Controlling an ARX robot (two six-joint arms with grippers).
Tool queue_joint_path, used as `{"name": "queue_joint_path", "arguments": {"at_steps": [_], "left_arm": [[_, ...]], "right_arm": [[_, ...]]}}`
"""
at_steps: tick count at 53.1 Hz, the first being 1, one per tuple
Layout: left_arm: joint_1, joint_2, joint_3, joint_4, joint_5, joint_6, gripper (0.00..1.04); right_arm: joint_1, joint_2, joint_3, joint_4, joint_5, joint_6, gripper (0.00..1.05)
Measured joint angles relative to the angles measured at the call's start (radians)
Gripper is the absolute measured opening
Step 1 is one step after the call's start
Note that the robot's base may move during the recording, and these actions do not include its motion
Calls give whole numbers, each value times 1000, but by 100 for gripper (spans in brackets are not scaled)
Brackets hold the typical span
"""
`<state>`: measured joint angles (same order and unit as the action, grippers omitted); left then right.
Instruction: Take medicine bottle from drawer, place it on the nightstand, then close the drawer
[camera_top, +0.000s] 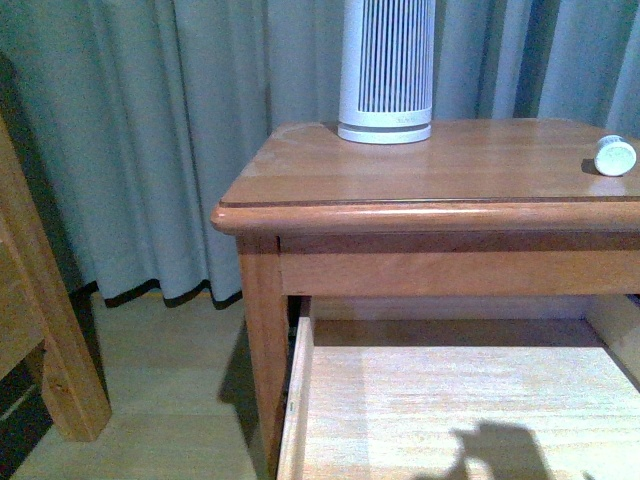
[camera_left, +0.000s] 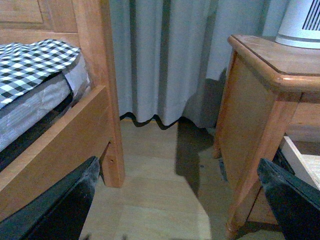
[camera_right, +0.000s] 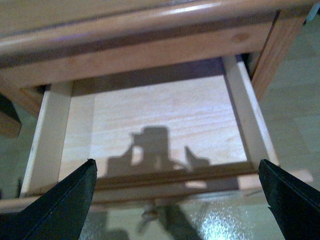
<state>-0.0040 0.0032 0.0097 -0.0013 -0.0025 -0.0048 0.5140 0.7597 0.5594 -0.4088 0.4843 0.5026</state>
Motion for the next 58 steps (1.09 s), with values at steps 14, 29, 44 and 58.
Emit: {"name": "queue_joint_path", "arguments": {"at_steps": [14, 29, 44, 58], "left_arm": [[0, 0, 0, 0, 0, 0, 98], [0, 0, 0, 0, 0, 0, 98], [0, 0, 0, 0, 0, 0, 98], [0, 0, 0, 0, 0, 0, 98]], "right_arm": [[101, 27, -124, -12, -19, 150, 98], [34, 178, -214, 174, -59, 151, 98], [-66, 388, -248, 427, -90, 63, 98], [-184, 576, -243, 651, -100, -56, 98]]}}
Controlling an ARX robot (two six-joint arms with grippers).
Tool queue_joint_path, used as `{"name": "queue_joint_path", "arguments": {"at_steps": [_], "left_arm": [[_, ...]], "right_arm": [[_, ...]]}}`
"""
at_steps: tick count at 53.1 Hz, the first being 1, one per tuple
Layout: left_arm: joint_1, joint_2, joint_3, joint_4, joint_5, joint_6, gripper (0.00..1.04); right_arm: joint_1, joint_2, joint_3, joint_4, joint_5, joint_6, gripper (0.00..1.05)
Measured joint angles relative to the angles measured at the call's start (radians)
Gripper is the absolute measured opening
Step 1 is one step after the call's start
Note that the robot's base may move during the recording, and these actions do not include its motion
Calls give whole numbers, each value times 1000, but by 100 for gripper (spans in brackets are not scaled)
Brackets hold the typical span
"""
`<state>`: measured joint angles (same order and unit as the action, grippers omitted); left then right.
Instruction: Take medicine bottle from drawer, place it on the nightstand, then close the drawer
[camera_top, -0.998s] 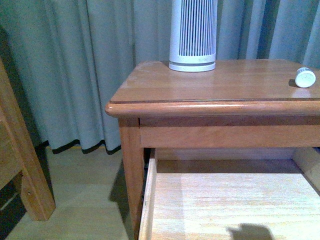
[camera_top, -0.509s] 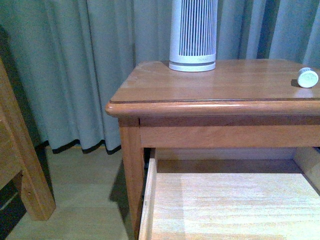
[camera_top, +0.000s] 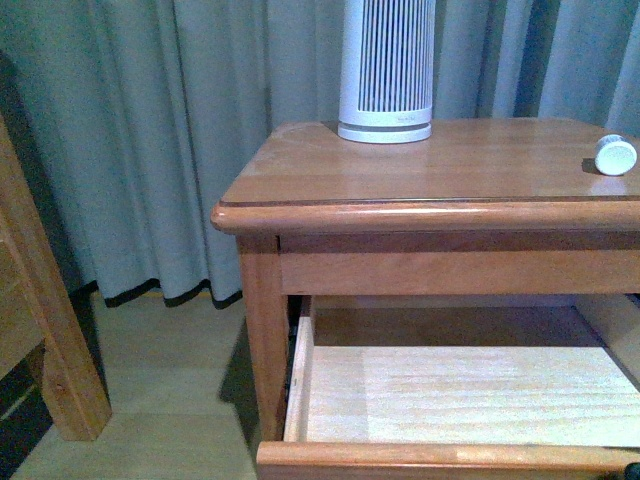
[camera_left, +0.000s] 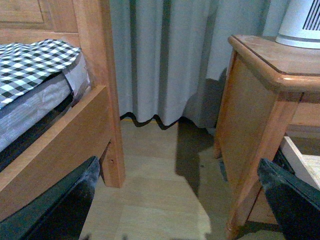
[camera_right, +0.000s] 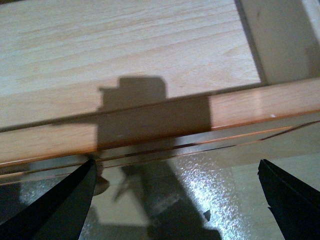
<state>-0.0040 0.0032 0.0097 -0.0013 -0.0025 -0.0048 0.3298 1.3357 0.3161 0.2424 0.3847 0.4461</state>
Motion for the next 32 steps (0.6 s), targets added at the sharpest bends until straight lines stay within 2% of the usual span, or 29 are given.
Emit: {"name": "queue_joint_path", "arguments": {"at_steps": [17, 32], "left_arm": [[0, 0, 0, 0, 0, 0, 98], [0, 0, 0, 0, 0, 0, 98]], "right_arm": [[-172, 301, 151, 305, -26, -184, 98], [-240, 500, 344, 388, -45, -301, 98]]}}
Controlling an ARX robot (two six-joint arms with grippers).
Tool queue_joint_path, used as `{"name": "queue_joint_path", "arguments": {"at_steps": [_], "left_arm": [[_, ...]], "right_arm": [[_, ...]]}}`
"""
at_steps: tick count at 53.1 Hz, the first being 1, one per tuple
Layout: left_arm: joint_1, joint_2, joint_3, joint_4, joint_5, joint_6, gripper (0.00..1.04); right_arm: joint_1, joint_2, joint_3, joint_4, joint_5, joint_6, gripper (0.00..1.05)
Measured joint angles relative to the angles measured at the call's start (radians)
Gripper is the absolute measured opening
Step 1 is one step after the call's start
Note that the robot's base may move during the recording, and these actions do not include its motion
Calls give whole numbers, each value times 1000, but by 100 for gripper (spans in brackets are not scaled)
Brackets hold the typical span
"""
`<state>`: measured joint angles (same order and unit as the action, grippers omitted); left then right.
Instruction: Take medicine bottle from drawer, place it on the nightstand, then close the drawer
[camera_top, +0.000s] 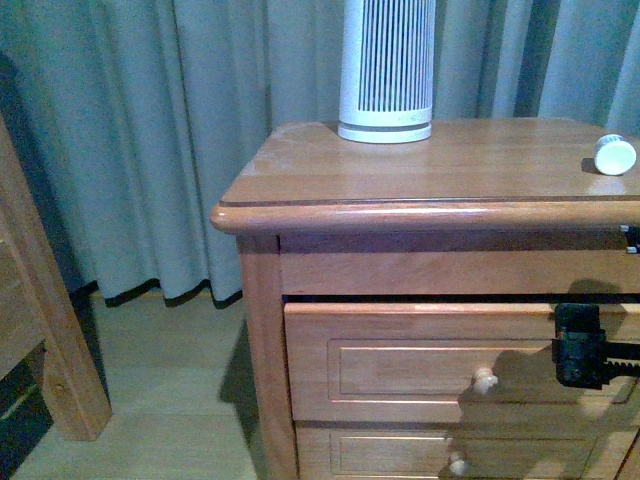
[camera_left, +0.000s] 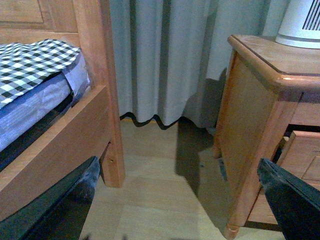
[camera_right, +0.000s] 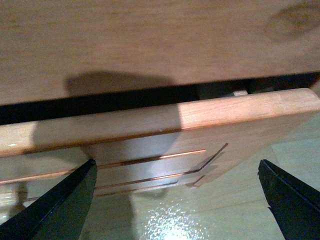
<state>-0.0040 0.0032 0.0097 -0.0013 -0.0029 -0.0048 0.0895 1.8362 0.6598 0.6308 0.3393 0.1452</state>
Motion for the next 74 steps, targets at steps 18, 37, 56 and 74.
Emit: {"name": "queue_joint_path", "arguments": {"at_steps": [18, 37, 56, 74], "left_arm": [[0, 0, 0, 0, 0, 0, 98], [0, 0, 0, 0, 0, 0, 98], [0, 0, 0, 0, 0, 0, 98], [0, 0, 0, 0, 0, 0, 98]], "right_arm": [[-22, 109, 89, 20, 5, -93, 98], [-27, -48, 29, -91, -25, -38, 98], [-2, -689, -206, -428, -52, 93, 98], [16, -1387, -355, -773, 38, 125, 98]]}}
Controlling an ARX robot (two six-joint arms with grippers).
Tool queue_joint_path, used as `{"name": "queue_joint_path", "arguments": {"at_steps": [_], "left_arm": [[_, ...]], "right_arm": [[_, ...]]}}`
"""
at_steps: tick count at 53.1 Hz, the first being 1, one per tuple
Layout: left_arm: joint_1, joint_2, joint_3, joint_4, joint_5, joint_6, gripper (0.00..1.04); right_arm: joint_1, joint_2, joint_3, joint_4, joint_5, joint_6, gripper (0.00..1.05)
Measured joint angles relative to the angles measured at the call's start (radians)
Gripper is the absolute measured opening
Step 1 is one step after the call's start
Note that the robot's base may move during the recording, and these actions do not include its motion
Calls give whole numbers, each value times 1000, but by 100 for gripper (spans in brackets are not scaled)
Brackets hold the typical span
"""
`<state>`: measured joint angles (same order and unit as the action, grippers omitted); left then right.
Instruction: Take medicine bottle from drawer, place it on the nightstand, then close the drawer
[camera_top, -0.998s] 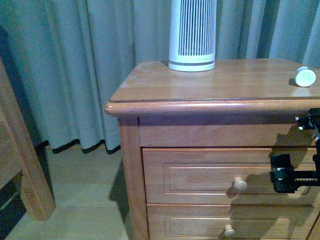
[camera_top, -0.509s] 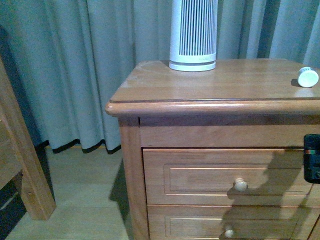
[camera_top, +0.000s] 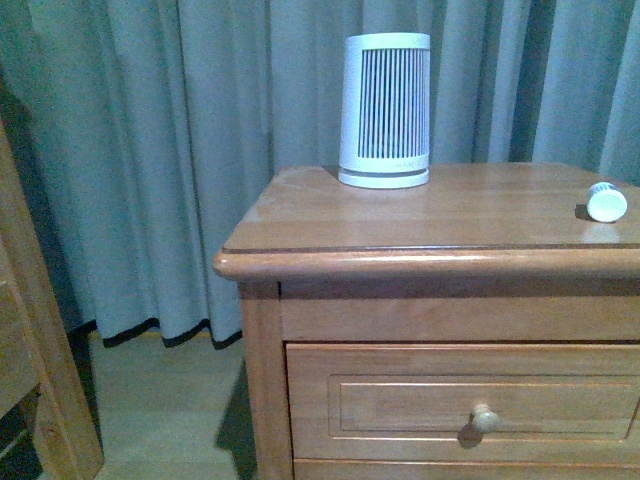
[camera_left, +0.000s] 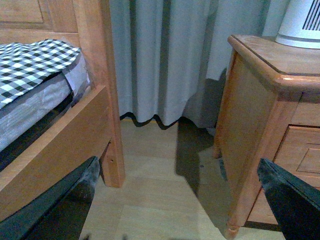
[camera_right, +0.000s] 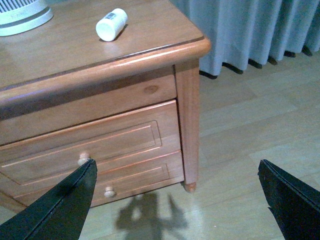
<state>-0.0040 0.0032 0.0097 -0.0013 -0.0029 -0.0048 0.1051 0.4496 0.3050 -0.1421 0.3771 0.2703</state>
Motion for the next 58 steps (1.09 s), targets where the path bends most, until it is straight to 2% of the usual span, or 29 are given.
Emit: {"name": "queue_joint_path", "arguments": {"at_steps": [8, 14, 23, 26, 29, 31, 34, 39, 50, 58], "left_arm": [[0, 0, 0, 0, 0, 0, 98], [0, 0, 0, 0, 0, 0, 98], [0, 0, 0, 0, 0, 0, 98], [0, 0, 0, 0, 0, 0, 98], [0, 0, 0, 0, 0, 0, 98], [0, 0, 0, 0, 0, 0, 98], [0, 0, 0, 0, 2, 0, 98], [0, 0, 0, 0, 1, 0, 98], [0, 0, 0, 0, 1, 0, 98], [0, 0, 0, 0, 2, 0, 98]], "right_arm": [[69, -191, -63, -112, 92, -3, 98], [125, -239, -101, -75, 153, -25, 98], [138, -249, -119, -60, 153, -54, 98], [68, -288, -154, 25, -24, -108, 91], [-40, -344, -197, 104, -227, -174, 81], [-78, -361, -204, 121, -303, -200, 74], [-94, -371, -214, 128, -364, -227, 64], [-101, -385, -236, 129, -375, -249, 39], [-101, -400, -256, 135, -375, -262, 3], [-102, -438, -293, 138, -376, -265, 3]]}}
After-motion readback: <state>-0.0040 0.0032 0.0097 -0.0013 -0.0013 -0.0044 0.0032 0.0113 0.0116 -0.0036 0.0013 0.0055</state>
